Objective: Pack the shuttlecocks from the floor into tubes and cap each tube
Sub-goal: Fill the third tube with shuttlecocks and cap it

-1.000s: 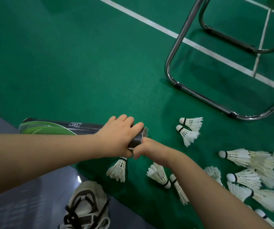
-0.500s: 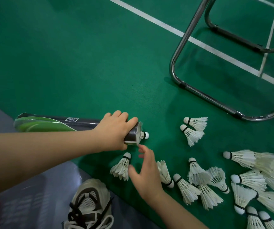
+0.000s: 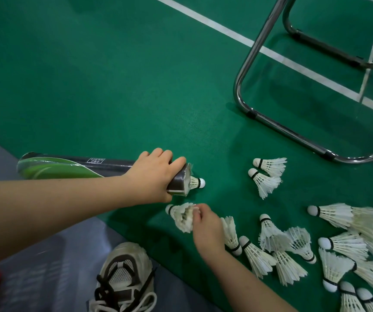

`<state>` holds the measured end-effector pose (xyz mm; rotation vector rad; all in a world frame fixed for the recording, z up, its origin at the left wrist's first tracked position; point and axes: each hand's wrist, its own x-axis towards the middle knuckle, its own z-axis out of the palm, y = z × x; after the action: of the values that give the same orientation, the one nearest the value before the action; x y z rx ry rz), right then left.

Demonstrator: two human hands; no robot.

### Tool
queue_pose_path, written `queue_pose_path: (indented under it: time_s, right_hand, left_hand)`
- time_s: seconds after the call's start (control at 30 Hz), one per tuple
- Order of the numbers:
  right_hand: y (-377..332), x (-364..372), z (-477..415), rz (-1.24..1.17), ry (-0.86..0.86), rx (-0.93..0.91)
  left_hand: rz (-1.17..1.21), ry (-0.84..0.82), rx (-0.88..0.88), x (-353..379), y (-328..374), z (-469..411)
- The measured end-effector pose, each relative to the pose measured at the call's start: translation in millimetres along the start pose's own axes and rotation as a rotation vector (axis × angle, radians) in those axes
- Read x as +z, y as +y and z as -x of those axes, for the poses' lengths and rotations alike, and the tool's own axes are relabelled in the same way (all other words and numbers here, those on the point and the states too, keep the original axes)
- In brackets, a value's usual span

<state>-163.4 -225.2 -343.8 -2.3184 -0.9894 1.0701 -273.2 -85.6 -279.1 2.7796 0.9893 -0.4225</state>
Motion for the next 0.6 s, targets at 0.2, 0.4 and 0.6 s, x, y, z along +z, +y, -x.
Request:
queue_pose_path:
  time_s: [0.2, 0.4, 0.6]
  right_hand:
    - [-5, -46, -26, -0.343, 0.154, 0.074]
    - [-26, -59, -30, -0.699, -0.088, 0.105]
    - [-49, -45, -34, -0.289, -0.024, 0.045]
  left_hand:
    - [-0.001, 0.017, -0.019, -3, -4, -2]
    - [0.017, 0.033, -0.001, -8, 2, 1]
    - [0.026, 0.047, 0.056, -14, 19, 5]
